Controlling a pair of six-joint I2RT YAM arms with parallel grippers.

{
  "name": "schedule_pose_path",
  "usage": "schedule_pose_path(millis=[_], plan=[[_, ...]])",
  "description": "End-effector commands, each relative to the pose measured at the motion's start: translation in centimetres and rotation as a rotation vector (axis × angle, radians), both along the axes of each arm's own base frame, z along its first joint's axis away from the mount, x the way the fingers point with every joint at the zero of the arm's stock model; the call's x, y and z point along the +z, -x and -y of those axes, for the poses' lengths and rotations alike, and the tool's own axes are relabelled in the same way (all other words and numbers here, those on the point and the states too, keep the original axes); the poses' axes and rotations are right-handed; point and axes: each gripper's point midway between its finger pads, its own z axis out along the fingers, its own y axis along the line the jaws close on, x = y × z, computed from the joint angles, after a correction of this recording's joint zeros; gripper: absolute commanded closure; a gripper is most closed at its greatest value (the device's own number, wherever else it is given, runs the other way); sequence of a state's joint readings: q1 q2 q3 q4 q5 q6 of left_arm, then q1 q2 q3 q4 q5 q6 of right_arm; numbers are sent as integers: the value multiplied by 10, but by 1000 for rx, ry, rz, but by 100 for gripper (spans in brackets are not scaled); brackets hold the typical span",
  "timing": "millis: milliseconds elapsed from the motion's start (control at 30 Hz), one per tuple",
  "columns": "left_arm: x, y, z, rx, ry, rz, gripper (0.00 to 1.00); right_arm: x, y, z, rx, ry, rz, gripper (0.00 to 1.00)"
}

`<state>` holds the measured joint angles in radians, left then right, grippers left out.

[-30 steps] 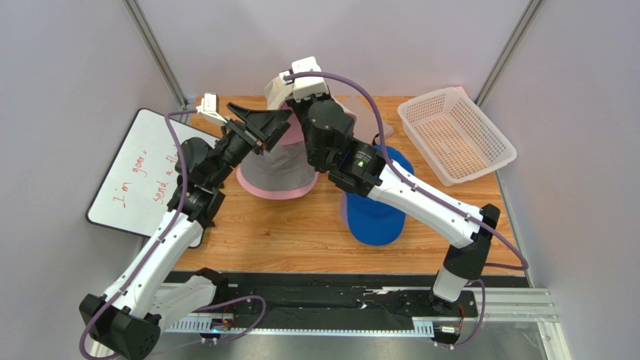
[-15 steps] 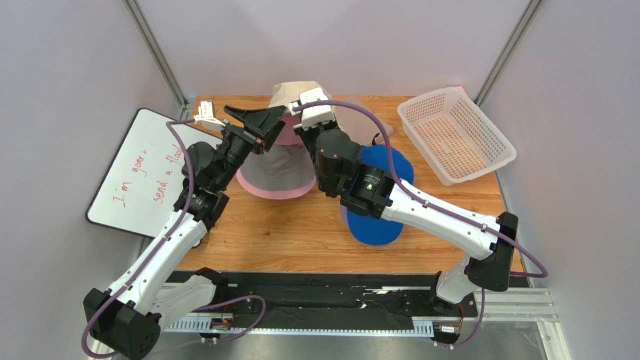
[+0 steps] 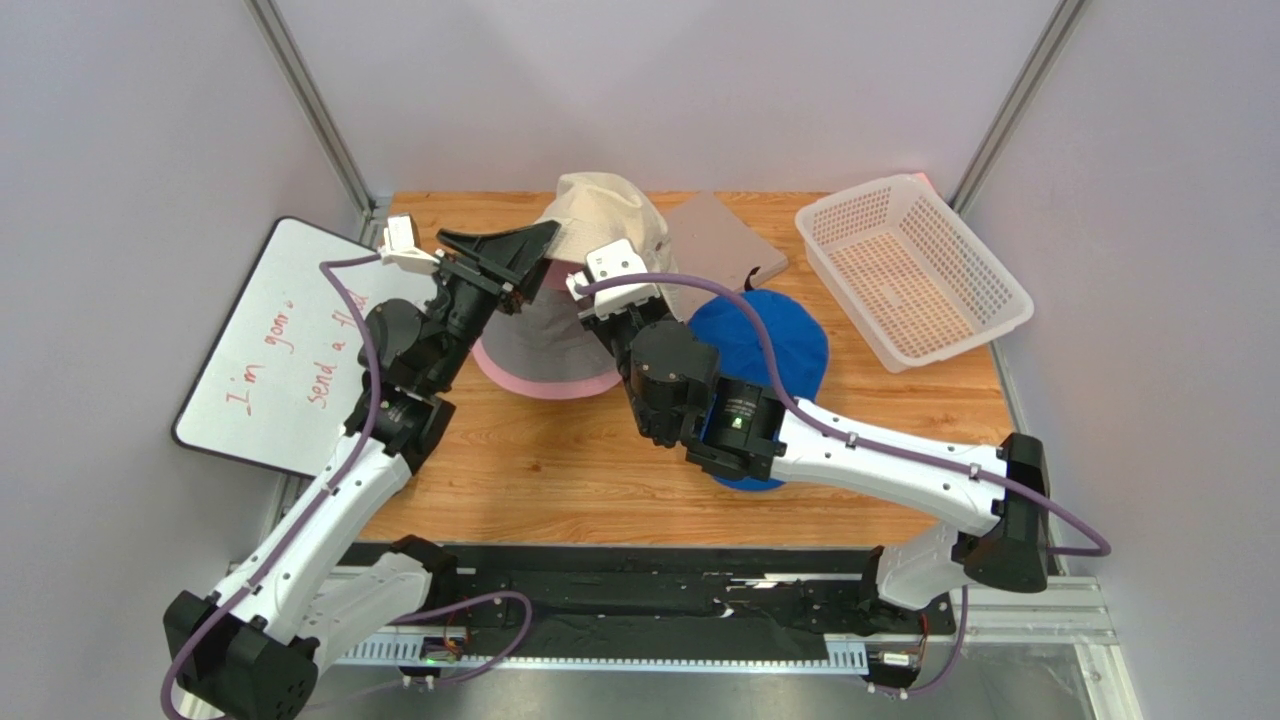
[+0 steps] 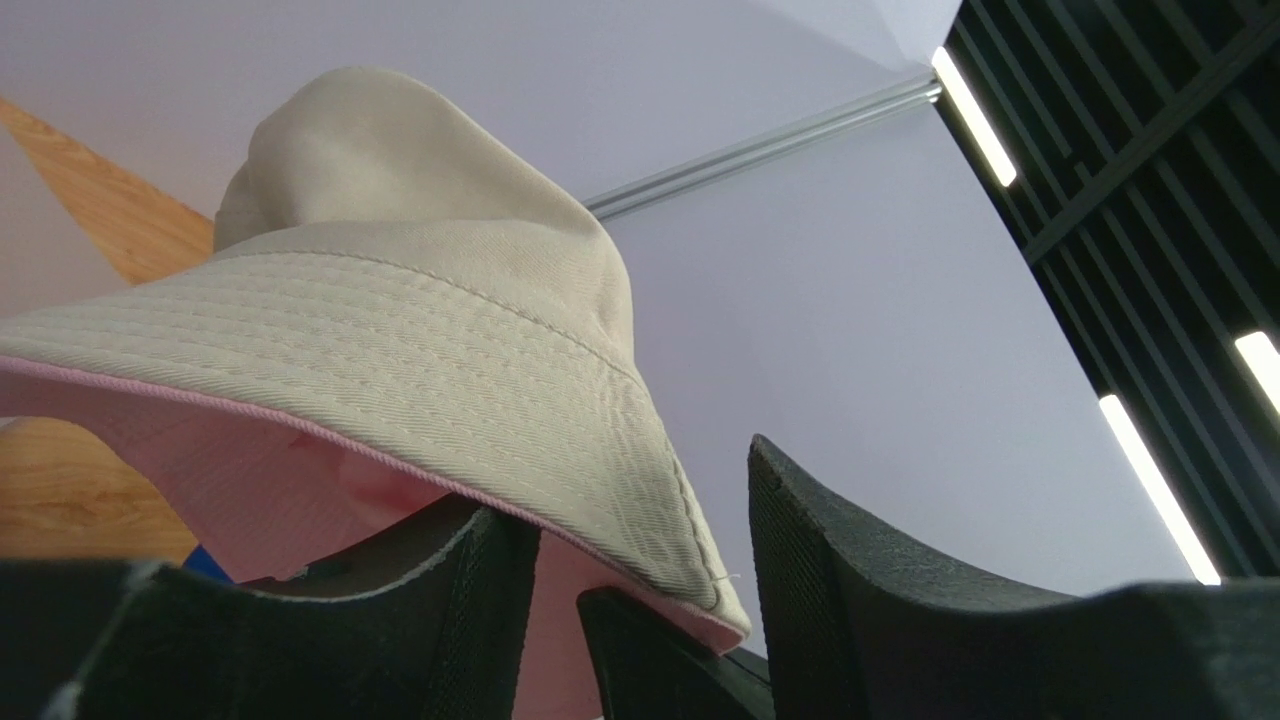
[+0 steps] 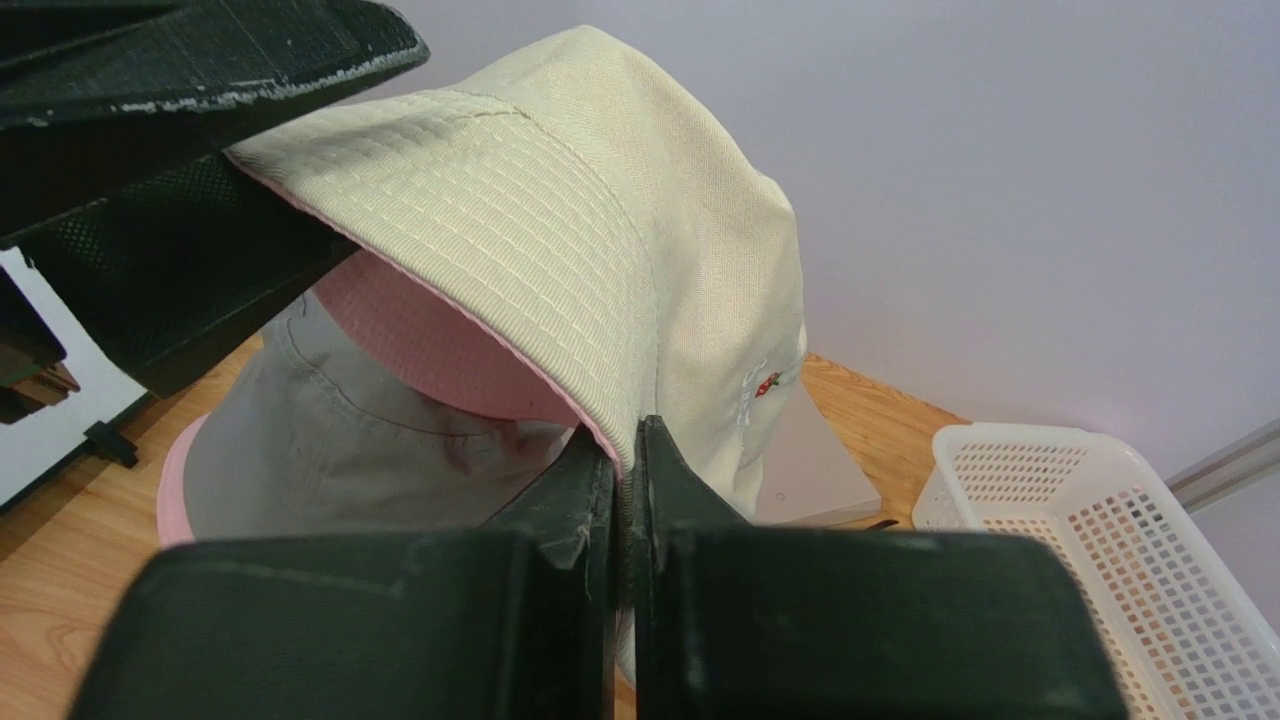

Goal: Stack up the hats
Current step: Stack the hat on the hat.

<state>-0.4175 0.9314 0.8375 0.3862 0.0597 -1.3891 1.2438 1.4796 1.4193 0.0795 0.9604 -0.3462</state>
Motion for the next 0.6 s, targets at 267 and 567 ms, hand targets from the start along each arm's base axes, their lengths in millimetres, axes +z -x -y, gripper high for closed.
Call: schedule_pose_path(millis=[267, 567], plan=[[11, 2, 0, -4, 9, 24, 47, 10, 22, -1, 81, -56, 38, 100], [13, -2, 10, -55, 28, 22, 71, 4, 30, -3, 137, -21, 53, 100]])
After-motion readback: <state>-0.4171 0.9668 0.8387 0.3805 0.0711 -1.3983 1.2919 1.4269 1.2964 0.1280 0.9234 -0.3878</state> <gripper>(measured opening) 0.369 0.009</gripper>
